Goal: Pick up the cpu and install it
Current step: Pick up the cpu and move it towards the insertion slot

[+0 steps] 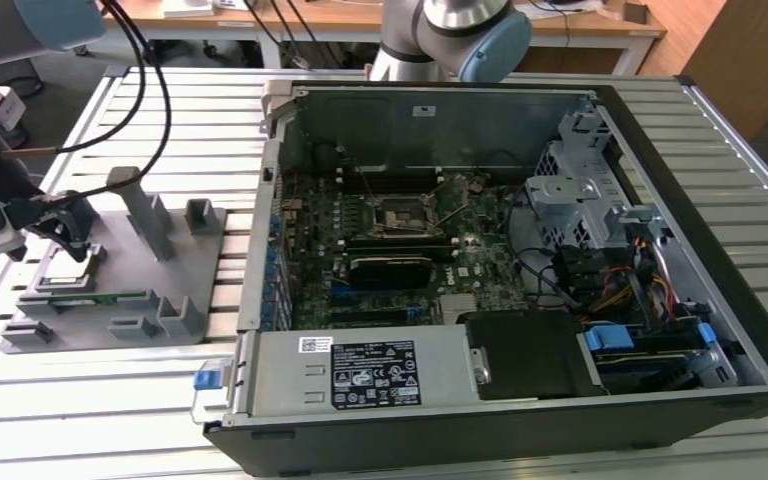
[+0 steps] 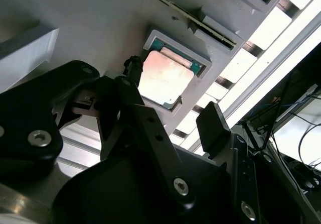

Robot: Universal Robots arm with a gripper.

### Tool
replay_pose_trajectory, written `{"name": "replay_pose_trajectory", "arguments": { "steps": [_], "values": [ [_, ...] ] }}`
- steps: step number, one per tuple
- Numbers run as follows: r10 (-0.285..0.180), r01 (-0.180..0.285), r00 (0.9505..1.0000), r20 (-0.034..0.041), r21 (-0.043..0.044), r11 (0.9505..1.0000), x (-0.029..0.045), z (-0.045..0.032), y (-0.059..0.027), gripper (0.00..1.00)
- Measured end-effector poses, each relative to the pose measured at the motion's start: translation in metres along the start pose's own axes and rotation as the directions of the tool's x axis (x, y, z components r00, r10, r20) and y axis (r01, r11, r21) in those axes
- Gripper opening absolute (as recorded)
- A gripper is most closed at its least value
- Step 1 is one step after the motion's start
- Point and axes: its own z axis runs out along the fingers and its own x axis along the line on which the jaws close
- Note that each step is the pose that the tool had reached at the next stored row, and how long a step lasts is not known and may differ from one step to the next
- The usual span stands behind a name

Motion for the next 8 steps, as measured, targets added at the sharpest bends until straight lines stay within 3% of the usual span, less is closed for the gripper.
{"name": "replay_pose_trajectory", "arguments": {
  "steps": [8],
  "values": [
    [0.002, -0.002, 1.0000, -0.0001, 0.0000, 1.0000, -0.0028, 0.0041, -0.0005, 0.70]
  ]
}}
